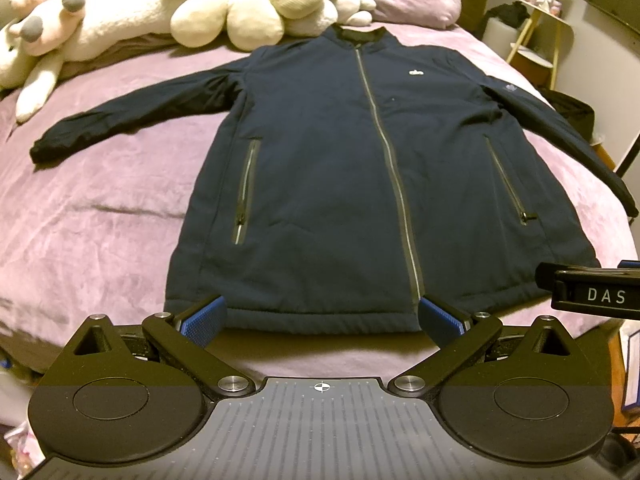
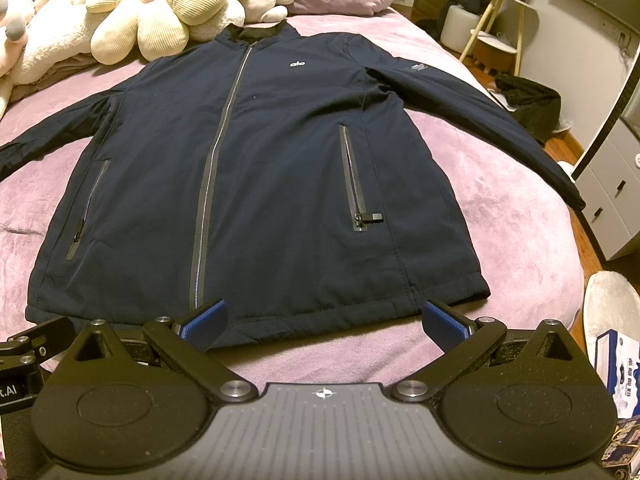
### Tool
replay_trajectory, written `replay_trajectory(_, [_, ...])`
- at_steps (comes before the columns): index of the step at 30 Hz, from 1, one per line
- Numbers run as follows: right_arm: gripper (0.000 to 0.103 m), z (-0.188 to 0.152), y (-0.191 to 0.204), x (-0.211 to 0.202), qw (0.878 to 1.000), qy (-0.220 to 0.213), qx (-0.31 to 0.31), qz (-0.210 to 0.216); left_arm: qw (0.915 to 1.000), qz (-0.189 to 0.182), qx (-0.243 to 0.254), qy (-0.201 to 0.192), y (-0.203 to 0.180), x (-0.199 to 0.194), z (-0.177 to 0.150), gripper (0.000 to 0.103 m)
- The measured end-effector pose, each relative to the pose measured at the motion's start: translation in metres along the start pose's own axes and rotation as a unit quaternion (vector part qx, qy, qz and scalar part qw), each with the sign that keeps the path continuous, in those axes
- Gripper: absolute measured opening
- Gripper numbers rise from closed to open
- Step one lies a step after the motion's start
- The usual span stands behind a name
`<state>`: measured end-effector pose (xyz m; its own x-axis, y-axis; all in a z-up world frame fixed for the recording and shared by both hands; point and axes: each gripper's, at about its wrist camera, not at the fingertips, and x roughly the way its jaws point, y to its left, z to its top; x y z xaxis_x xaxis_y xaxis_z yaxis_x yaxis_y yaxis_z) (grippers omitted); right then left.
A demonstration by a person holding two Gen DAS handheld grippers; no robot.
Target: Fold large clothes
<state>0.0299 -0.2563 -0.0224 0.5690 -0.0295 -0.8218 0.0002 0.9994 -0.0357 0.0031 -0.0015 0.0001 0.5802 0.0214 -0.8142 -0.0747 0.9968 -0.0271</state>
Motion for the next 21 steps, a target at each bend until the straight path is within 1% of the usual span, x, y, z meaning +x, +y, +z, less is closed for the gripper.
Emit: replay_trajectory(21, [0.103, -0.0014, -0.0018, 0.002, 1.0, 0.001, 0.0, 0.001, 1.0, 0.001, 0.0, 0.0, -0.0011, -0.0001, -0.0005, 0.103])
